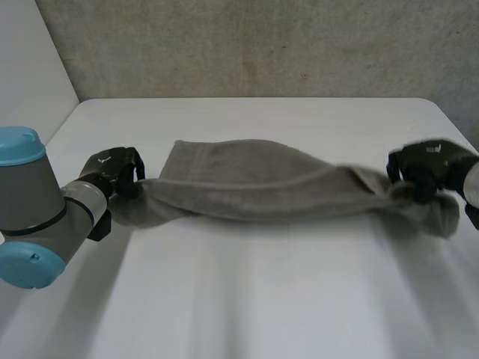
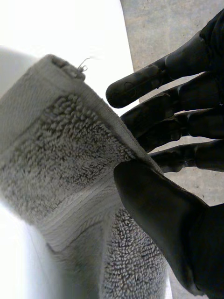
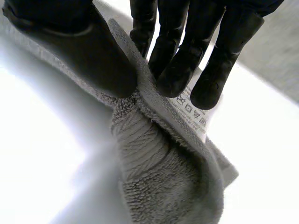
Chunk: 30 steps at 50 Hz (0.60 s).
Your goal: Fold the towel.
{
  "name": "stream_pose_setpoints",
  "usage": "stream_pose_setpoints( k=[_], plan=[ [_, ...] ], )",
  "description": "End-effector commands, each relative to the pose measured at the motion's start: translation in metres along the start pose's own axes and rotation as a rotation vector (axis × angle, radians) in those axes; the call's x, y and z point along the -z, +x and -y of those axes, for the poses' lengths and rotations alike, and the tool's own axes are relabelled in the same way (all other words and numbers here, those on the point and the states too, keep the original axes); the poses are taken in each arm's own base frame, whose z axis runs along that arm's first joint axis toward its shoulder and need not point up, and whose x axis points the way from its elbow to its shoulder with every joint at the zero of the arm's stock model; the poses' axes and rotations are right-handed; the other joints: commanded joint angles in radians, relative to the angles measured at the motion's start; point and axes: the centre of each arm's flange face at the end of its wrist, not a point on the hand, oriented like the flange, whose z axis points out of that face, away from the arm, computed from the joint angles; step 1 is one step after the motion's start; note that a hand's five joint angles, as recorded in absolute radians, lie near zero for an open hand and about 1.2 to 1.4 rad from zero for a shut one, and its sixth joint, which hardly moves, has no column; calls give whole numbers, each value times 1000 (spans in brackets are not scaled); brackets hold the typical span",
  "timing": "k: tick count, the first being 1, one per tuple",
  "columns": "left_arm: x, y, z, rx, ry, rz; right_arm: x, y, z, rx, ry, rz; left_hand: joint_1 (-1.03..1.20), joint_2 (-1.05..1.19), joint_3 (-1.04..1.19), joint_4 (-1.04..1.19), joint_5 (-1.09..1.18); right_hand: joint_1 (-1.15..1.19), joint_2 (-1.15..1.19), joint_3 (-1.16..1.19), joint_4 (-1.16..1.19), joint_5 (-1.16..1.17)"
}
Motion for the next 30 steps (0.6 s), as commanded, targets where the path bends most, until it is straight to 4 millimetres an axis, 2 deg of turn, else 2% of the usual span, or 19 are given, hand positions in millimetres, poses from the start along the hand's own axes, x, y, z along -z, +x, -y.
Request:
stream_pose_setpoints(
  k=[1, 4, 10, 19, 25, 30],
  plan=[
    [2, 4, 0, -3, 1, -8, -16, -1, -35, 28, -98, 43, 118, 66, 63, 43, 78, 78, 94, 67, 67, 72],
    [3, 6, -1, -6, -2, -15, -26, -3, -49, 13, -102, 38, 118, 66, 63, 43, 78, 78, 94, 67, 67, 72],
    [4, 8, -5, -9, -13, -18, -35, -7, -64, -18, -80, 16, 118, 66, 63, 43, 78, 62, 78, 50, 50, 56],
    [4, 8, -7, -10, -17, -18, -34, -10, -64, -32, -66, 16, 118, 66, 63, 43, 78, -15, 1, -26, -26, -21],
    [5, 10, -8, -11, -19, -22, -33, -11, -63, -27, -64, 14, 118, 66, 63, 43, 78, -255, -239, -267, -267, -261],
    [5, 10, -8, -11, -19, -22, -34, -9, -61, -22, -54, 4, 118, 66, 63, 43, 78, -273, -257, -285, -285, -279]
  ],
)
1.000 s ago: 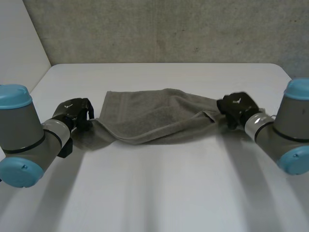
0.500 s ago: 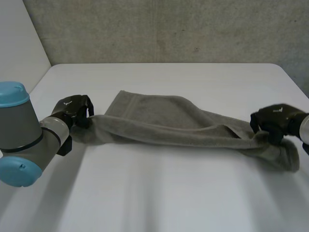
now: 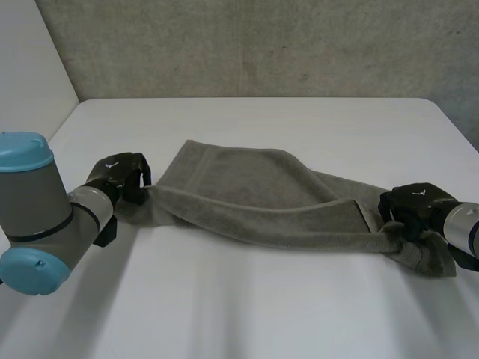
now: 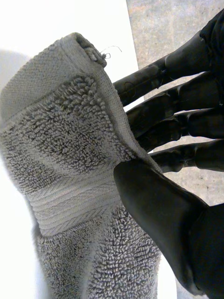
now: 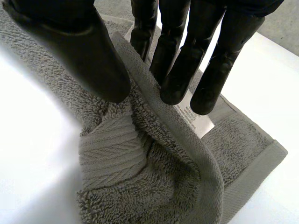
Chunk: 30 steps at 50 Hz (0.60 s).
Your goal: Fold the towel.
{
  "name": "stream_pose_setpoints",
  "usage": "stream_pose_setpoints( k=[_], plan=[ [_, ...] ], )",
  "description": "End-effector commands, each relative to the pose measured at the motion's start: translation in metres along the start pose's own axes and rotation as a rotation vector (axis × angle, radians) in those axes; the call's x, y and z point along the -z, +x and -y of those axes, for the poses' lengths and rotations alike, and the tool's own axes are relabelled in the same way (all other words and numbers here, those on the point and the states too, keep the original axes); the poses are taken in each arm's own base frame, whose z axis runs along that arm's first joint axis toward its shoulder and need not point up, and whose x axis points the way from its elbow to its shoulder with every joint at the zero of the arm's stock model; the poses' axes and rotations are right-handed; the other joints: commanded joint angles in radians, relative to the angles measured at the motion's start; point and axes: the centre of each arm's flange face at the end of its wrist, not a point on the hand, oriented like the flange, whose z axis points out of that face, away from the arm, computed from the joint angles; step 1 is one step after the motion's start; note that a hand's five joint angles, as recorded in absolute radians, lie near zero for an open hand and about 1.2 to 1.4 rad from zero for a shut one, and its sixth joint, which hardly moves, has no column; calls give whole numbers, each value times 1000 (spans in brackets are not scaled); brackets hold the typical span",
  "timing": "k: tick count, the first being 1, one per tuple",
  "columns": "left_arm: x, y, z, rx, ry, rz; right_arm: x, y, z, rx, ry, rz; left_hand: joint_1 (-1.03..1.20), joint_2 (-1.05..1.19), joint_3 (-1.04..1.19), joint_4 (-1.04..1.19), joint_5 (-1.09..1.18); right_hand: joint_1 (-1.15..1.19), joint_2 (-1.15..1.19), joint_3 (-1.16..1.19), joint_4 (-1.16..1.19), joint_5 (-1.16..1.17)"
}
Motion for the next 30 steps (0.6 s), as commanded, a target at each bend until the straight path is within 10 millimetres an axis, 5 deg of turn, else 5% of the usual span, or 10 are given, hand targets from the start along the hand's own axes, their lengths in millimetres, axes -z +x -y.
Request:
stream_pose_setpoints(
  k=[1, 30],
  plan=[
    [0, 1, 0, 0, 0, -2, 0, 2, 4, 11, 13, -12, 118, 66, 63, 43, 78, -34, -36, -36, -41, -34],
    [0, 1, -1, 0, -2, -2, -9, -13, 7, 52, 7, -21, 118, 66, 63, 43, 78, -122, -124, -124, -129, -122]
  ],
)
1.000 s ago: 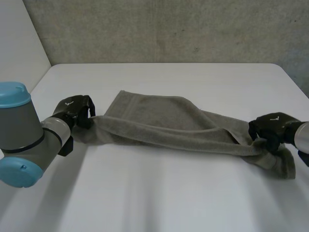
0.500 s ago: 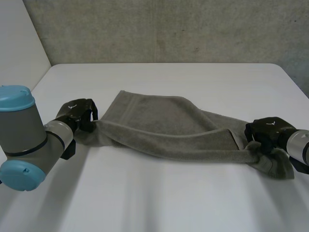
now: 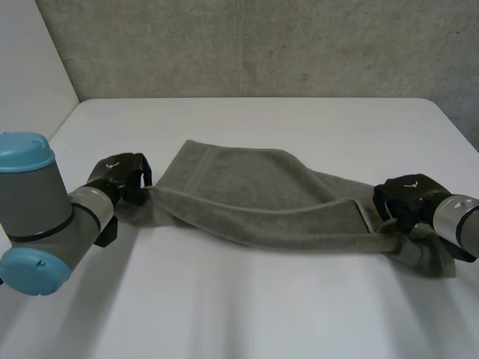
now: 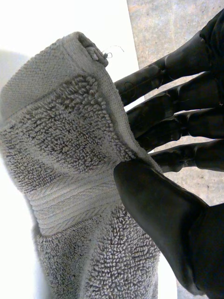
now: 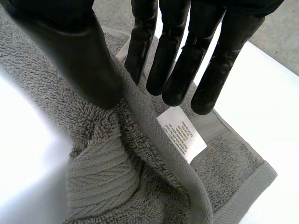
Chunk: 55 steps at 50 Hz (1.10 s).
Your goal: Fold the towel.
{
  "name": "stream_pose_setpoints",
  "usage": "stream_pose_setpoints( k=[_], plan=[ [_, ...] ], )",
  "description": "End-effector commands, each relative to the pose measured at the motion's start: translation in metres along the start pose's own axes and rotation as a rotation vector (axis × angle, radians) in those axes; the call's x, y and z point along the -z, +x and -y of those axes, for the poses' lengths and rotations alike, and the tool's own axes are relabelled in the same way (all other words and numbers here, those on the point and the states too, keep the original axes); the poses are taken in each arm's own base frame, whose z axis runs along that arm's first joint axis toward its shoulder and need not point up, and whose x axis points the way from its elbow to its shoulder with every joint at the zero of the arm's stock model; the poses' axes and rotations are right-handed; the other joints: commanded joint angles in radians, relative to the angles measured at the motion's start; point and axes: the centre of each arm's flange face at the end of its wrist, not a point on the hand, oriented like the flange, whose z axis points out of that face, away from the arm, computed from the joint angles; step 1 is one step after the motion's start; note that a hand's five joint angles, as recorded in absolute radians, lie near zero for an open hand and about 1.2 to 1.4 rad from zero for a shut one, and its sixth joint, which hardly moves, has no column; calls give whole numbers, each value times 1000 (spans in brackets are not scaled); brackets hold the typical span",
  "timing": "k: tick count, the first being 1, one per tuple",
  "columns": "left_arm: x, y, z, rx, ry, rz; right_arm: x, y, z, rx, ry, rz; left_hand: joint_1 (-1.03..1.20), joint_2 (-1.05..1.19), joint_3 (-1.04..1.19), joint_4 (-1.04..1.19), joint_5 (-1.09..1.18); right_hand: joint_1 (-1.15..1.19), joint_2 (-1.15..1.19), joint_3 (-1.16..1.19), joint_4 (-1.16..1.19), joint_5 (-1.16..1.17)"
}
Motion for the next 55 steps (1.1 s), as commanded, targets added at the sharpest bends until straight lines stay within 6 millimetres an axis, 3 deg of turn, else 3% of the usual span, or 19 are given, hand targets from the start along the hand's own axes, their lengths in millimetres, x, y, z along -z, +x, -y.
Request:
stream_pose_setpoints(
  k=[1, 10, 12, 18, 20, 21, 23, 24, 28, 34, 38, 41, 43, 44, 47, 49, 50, 51, 55],
  plan=[
    [0, 0, 0, 0, 0, 0, -7, -4, -8, -2, -22, 4, 118, 66, 63, 43, 79, -11, -37, -18, -31, -6],
    [0, 0, -1, 0, -3, -1, -14, -3, -12, 7, -13, -9, 118, 66, 63, 43, 79, 68, 43, 61, 48, 73],
    [0, 0, -1, 0, -2, 0, -13, -1, -8, 10, 2, -18, 118, 66, 63, 43, 79, 398, 372, 391, 378, 403],
    [0, 0, 3, 0, 8, -1, -5, 1, 13, 20, 68, -43, 118, 66, 63, 43, 79, 434, 408, 427, 414, 439],
    [1, 0, 5, -1, 14, -3, 10, 7, 38, -18, 150, -76, 118, 66, 63, 43, 79, 434, 408, 427, 414, 439],
    [1, 0, 5, -1, 14, -3, 10, 7, 38, -19, 150, -76, 118, 66, 63, 43, 79, 434, 408, 427, 414, 439],
    [5, 1, 13, -2, 32, -6, 35, 19, 71, -67, 268, -118, 118, 66, 63, 43, 79, 434, 408, 427, 414, 439],
    [5, 1, 13, -2, 32, -6, 35, 19, 71, -67, 269, -118, 118, 66, 63, 43, 79, 434, 408, 427, 414, 439],
    [20, 4, 45, -9, 122, -9, 75, 27, 115, -109, 438, -136, 118, 66, 63, 43, 79, 434, 408, 427, 414, 439],
    [52, 11, 84, -21, 203, -64, 118, 30, 144, -92, 493, -98, 118, 66, 63, 43, 79, 434, 408, 427, 414, 439],
    [67, 15, 99, -27, 220, -105, 129, 36, 143, -72, 417, -67, 118, 66, 63, 43, 79, 434, 408, 427, 414, 439],
    [73, 11, 106, -27, 213, -120, 126, 38, 137, -40, 373, -51, 118, 66, 63, 43, 79, 434, 408, 427, 414, 439],
    [72, 7, 105, -25, 175, -122, 101, 37, 116, 49, 244, -12, 118, 66, 63, 43, 79, 434, 408, 427, 414, 439],
    [72, 7, 105, -25, 174, -122, 101, 37, 116, 49, 243, -12, 118, 66, 63, 43, 79, 434, 408, 427, 414, 439],
    [52, 0, 86, -33, 71, -109, 70, 28, 92, 172, 80, 17, 118, 66, 63, 43, 79, 434, 408, 427, 414, 439],
    [25, -5, 56, -81, -84, -99, 59, 23, 83, 226, 4, 11, 118, 66, 63, 43, 79, 434, 408, 427, 414, 439],
    [25, -5, 56, -81, -84, -99, 44, 14, 75, 277, -64, 2, 118, 66, 63, 43, 79, 434, 408, 427, 414, 439],
    [14, -5, 43, -128, -171, -100, 44, 14, 74, 277, -65, 1, 118, 66, 63, 43, 79, 434, 408, 427, 414, 439],
    [-6, -6, 31, -203, -257, -75, 12, -4, 76, 363, -35, -25, 118, 66, 63, 43, 79, 434, 408, 427, 414, 439]
  ],
)
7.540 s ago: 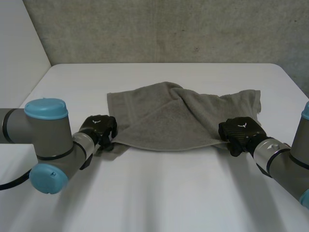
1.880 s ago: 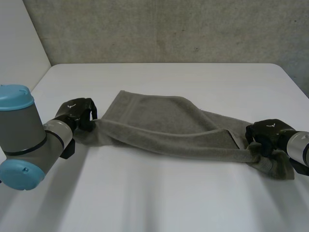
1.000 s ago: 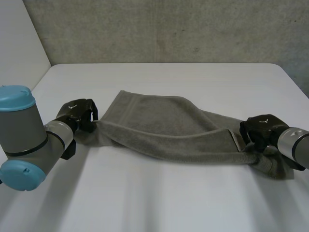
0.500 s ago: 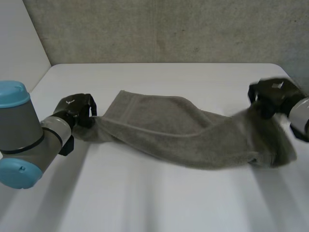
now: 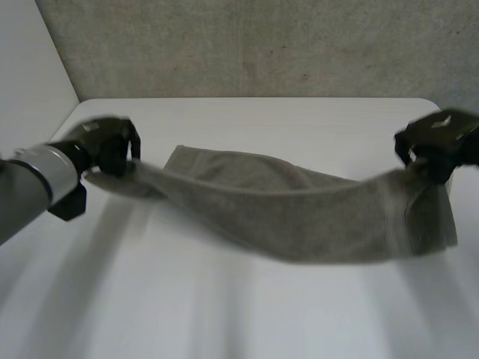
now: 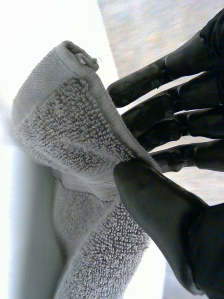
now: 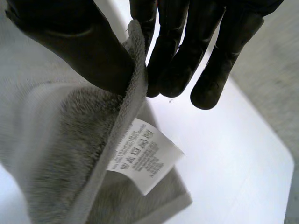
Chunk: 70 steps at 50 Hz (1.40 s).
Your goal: Fold the towel.
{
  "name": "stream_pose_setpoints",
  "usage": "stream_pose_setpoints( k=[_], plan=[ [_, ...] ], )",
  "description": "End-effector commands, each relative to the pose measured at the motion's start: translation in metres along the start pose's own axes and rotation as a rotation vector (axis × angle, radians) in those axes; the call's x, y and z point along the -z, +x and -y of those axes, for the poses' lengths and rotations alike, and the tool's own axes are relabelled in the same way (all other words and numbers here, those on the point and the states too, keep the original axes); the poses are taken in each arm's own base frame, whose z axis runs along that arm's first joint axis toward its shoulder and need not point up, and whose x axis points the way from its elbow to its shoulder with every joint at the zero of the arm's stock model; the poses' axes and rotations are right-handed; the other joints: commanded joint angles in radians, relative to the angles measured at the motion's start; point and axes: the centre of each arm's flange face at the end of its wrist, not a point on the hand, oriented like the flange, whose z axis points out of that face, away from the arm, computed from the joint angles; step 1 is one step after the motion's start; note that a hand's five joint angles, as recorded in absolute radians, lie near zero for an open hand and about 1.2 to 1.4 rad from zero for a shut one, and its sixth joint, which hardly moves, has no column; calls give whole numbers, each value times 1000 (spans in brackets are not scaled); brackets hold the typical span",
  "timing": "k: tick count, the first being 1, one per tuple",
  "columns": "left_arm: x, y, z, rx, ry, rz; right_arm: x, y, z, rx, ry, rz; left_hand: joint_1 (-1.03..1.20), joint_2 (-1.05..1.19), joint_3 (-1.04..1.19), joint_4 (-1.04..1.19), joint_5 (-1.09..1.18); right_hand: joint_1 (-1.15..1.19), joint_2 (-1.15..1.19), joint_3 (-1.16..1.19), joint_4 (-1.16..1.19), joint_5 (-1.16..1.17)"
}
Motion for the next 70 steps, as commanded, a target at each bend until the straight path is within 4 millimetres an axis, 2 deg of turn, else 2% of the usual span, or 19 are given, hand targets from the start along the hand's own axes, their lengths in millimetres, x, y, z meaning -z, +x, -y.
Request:
stream_pose_setpoints(
  k=[1, 4, 6, 10, 11, 14, 16, 19, 25, 30, 32, 33, 35, 36, 38, 46, 57, 65, 70],
  plan=[
    [-53, -4, -37, -150, -236, 34, -50, -30, -8, 162, -74, -20, 118, 66, 63, 43, 79, 63, 85, 64, 65, 57],
    [-65, -1, -30, -184, -197, 42, -71, -25, 9, 201, 59, -120, 118, 66, 63, 43, 79, 63, 85, 64, 65, 57],
    [-94, -2, 7, -231, 3, 83, -79, -15, 29, 223, 178, -215, 118, 66, 63, 43, 79, 63, 85, 64, 65, 57],
    [-108, 0, 60, -252, 261, 118, -79, 11, 88, 269, 487, -488, 118, 66, 63, 43, 79, 63, 85, 64, 65, 57],
    [-107, 2, 89, -257, 394, 140, -79, 11, 89, 269, 488, -489, 118, 66, 63, 43, 79, 63, 85, 64, 65, 57],
    [-102, 5, 117, -250, 535, 164, -62, 25, 127, 245, 689, -651, 118, 66, 63, 43, 79, 63, 85, 64, 65, 57],
    [-74, 18, 179, -190, 867, 202, -37, 36, 155, 158, 882, -748, 118, 66, 63, 43, 79, 63, 85, 64, 65, 57],
    [-47, 16, 212, -107, 1075, 214, -29, 45, 160, 84, 958, -764, 118, 66, 63, 43, 79, 63, 85, 64, 65, 57],
    [-42, 18, 207, -77, 1155, 155, -43, 42, 147, 71, 916, -724, 118, 66, 63, 43, 79, 63, 85, 64, 65, 57],
    [-69, 24, 155, -124, 971, 70, -85, 12, 100, 89, 710, -502, 118, 66, 63, 43, 79, 63, 85, 64, 65, 57],
    [-85, 26, 108, -141, 810, 16, -92, 0, 87, 101, 676, -416, 118, 66, 63, 43, 79, 63, 85, 64, 65, 57],
    [-85, 26, 108, -141, 810, 16, -92, 0, 86, 101, 676, -415, 118, 66, 63, 43, 79, 63, 85, 64, 65, 57],
    [-99, 23, 59, -150, 658, -5, -103, -12, 57, 106, 609, -299, 118, 66, 63, 43, 79, 63, 85, 64, 65, 57],
    [-99, 23, 59, -150, 658, -5, -103, -12, 56, 106, 609, -298, 118, 66, 63, 43, 79, 63, 85, 64, 65, 57],
    [-103, 13, 19, -166, 536, 8, -109, -15, 26, 92, 532, -242, 118, 66, 63, 43, 79, 63, 85, 64, 65, 57],
    [-88, -15, -34, -244, 347, 76, -97, -21, -17, 53, 401, -195, 118, 66, 63, 43, 79, 63, 85, 64, 65, 57],
    [-44, -10, -28, -263, 321, 39, -48, -11, -12, 69, 427, -235, 118, 66, 63, 43, 79, 63, 85, 64, 65, 57],
    [5, -8, 29, -277, 440, 78, 48, 14, 56, 16, 616, -341, 118, 66, 63, 43, 79, 63, 85, 64, 65, 57],
    [35, -3, 77, -281, 585, 87, 71, 20, 70, -30, 558, -294, 118, 66, 63, 43, 79, 63, 85, 64, 65, 57]
  ],
)
